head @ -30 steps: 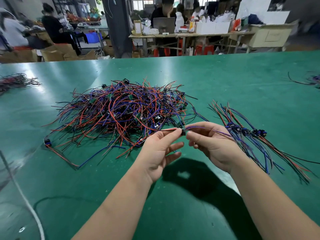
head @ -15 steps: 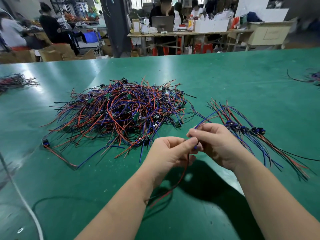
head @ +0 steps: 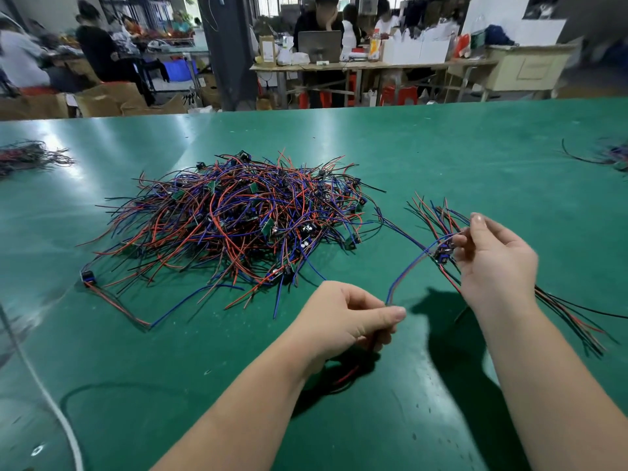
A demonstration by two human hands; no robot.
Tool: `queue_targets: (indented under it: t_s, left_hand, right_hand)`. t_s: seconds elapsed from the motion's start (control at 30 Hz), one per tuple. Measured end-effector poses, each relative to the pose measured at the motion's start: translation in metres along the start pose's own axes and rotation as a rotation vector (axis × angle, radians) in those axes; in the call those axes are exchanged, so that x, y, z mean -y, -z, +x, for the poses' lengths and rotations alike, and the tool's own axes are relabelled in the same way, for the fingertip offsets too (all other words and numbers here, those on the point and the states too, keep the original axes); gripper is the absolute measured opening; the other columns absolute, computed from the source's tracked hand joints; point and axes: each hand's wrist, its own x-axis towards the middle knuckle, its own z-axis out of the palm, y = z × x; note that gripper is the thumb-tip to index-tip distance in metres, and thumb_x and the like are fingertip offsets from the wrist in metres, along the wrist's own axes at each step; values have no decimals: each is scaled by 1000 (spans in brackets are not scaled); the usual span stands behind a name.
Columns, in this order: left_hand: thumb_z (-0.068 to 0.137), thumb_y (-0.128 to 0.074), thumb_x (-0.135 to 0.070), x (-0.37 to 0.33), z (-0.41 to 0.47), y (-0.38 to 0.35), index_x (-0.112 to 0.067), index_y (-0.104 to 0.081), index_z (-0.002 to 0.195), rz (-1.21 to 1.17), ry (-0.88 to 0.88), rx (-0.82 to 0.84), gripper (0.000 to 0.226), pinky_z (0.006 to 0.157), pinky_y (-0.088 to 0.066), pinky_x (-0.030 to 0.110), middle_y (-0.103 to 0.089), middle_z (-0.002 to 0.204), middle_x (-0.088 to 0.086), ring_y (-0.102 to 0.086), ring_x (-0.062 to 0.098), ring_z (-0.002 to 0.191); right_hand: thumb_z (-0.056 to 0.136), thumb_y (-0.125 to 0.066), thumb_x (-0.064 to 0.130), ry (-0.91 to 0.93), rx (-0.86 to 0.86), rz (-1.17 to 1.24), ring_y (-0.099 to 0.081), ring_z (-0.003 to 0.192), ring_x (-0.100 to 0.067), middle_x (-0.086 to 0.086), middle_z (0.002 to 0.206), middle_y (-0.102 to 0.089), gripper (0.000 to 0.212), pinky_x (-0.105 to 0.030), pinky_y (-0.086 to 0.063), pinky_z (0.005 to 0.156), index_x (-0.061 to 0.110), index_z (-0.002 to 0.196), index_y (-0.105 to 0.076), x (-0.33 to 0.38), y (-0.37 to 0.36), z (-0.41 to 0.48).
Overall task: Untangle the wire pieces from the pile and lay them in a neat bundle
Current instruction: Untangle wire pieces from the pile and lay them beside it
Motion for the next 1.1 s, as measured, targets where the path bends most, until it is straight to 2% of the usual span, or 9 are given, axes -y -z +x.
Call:
queue_targets:
  t_s: [0.13, 0.27, 0.4, 0.5, 0.63, 0.73, 0.83, 1.0, 1.1]
  left_hand:
    - [80, -73, -15, 0, 8, 5, -5, -67, 67, -262, -11, -233, 17, 51, -52, 20, -68, 64, 7, -61, 10, 51]
    - [79, -73, -19, 0, 14, 12, -5, -67, 74, -399, -27, -398, 16, 49, -52, 17, -70, 65, 4, -65, 8, 53]
    - [65, -76, -24, -3, 16, 15, -8, -65, 73, -601, -124, -513, 21, 51, -53, 19, -71, 68, 5, -65, 9, 55]
    - [61, -75, -26, -2, 17, 19, -8, -65, 73, -651, -164, -539, 24, 51, -53, 20, -71, 67, 5, -65, 9, 54]
    - [61, -74, -34, 2, 17, 15, -13, -72, 57, -437, -106, -459, 21, 48, -50, 17, -71, 65, 3, -61, 7, 52]
    - [69, -69, -40, 3, 15, 11, -14, -73, 56, -342, -72, -399, 29, 51, -52, 19, -68, 60, 1, -59, 7, 49]
    - [90, -54, -43, 0, 14, 8, -11, -69, 72, -285, -31, -337, 40, 55, -57, 25, -67, 63, 0, -62, 11, 54]
    - [96, -50, -38, 4, 16, 4, -14, -69, 79, 64, -82, -431, 35, 65, -56, 33, -71, 78, 3, -65, 15, 65]
    - [95, -54, -34, 11, 16, 10, -10, -70, 78, 405, -229, -512, 33, 71, -49, 34, -68, 69, 1, -60, 12, 67]
  right_hand:
    - [86, -68, 13, 209, 232, -298, -56, 50, -5, 3, 84, -58, 15, -18, -44, 56, 25, 89, -59, -7, -10, -15]
    - [76, -78, 18, 456, 561, -752, -59, 63, -5, 5, 119, -39, 46, -11, -45, 65, 44, 105, -54, -20, -16, -39]
    - [72, -79, 20, 648, 571, -958, -56, 92, -9, 0, 141, -18, 67, -9, -42, 83, 41, 125, -46, -29, -19, -51]
    - [75, -75, 15, 658, 638, -932, -54, 88, -11, 2, 125, -37, 60, -6, -39, 78, 29, 128, -51, -30, -20, -52]
    - [76, -76, 16, 581, 899, -958, -56, 84, -8, 4, 103, -54, 49, -14, -45, 72, 25, 121, -60, -35, -22, -56]
    - [76, -78, 15, 632, 852, -971, -60, 79, -10, 4, 89, -62, 30, -10, -42, 74, 17, 104, -70, -36, -21, -52]
    - [78, -77, 15, 648, 765, -1024, -60, 77, -13, 0, 84, -63, 26, -11, -41, 73, 13, 103, -73, -36, -20, -45]
    - [78, -69, 6, 675, 388, -1158, -60, 77, -27, -8, 83, -65, 18, -35, -49, 76, 10, 95, -63, -27, -14, -18]
    - [85, -62, 15, 588, 257, -1505, -57, 85, -32, -10, 90, -65, 5, -36, -42, 69, 12, 88, -59, -23, -2, 3]
